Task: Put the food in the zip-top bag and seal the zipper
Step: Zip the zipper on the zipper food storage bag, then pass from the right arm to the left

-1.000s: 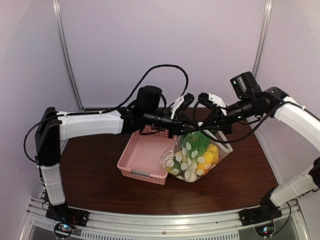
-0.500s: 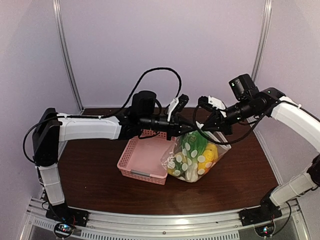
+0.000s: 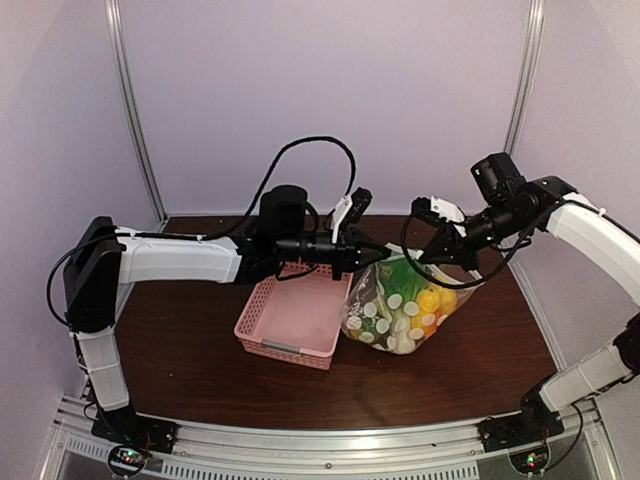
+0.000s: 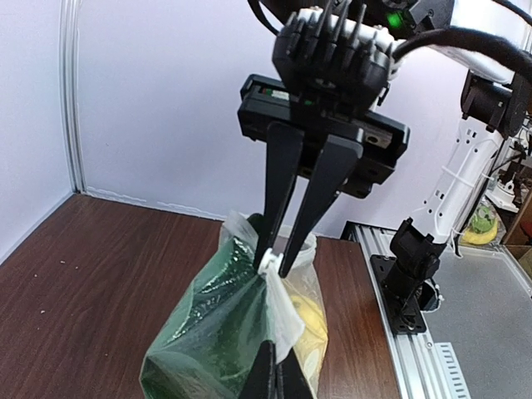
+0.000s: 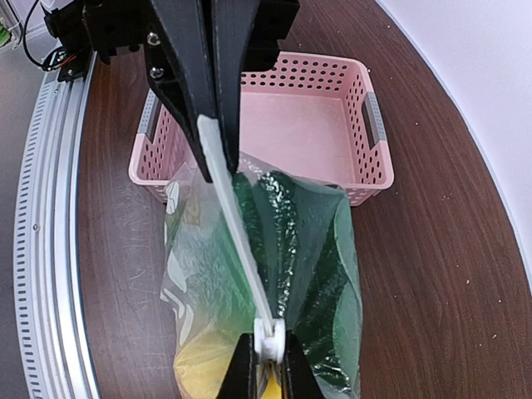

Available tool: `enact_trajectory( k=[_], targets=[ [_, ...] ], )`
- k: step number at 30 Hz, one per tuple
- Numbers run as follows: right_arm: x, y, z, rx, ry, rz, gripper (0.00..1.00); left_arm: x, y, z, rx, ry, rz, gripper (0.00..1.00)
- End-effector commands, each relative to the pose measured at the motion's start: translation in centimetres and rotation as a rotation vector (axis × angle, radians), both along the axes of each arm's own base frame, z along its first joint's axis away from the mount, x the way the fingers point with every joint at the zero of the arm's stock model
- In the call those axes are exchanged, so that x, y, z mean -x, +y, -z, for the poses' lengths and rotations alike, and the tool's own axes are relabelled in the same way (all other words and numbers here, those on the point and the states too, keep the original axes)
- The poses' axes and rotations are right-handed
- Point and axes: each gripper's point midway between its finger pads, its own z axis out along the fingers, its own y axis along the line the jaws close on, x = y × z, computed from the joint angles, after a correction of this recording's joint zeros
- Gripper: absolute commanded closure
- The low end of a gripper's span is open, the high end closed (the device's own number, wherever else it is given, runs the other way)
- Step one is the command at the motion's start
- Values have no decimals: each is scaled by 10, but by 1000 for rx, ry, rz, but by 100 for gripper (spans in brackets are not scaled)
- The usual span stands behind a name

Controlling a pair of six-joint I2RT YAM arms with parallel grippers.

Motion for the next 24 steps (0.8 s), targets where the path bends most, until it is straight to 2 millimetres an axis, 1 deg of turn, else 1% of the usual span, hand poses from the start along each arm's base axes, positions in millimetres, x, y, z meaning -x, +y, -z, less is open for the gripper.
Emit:
enact_trajectory(
  k=[1,3,5,7,9,10,11,12,15,18,21,22,23,24],
  targets=[
    [0,-54,19,142,30,136,100,-18,23,-34,77,-43,-54,100],
    [-1,-63,21,150,30,154,100,-20,23,-31,74,-34,-60,100],
    [1,-65,21,143,27,158,100,-22,22,-26,70,-24,-60,100],
    [3,-63,19,127,25,151,100,-24,17,-16,51,4,-51,99],
    [3,-59,18,115,28,143,100,-25,9,-9,24,33,-24,72],
    [2,-58,18,114,29,140,100,-25,6,-5,9,44,-21,62],
    [2,-57,17,116,32,136,100,-25,4,-8,8,31,-24,53],
    [3,-55,17,123,33,129,100,-22,1,-11,8,10,-24,48],
    [9,-55,17,179,35,109,100,-20,-5,-19,-20,-96,-56,35],
    [15,-53,12,212,14,92,100,-15,-13,-23,-36,-150,-43,26],
    [20,-46,6,207,0,74,100,-12,-23,-20,-25,-115,6,23],
    [21,-42,5,204,0,69,100,-10,-28,-19,-17,-99,35,19],
    [21,-40,4,203,-1,65,100,-8,-34,-10,-26,-80,58,9],
    [21,-38,5,203,1,61,100,-5,-40,-6,-30,-75,75,3]
  ],
)
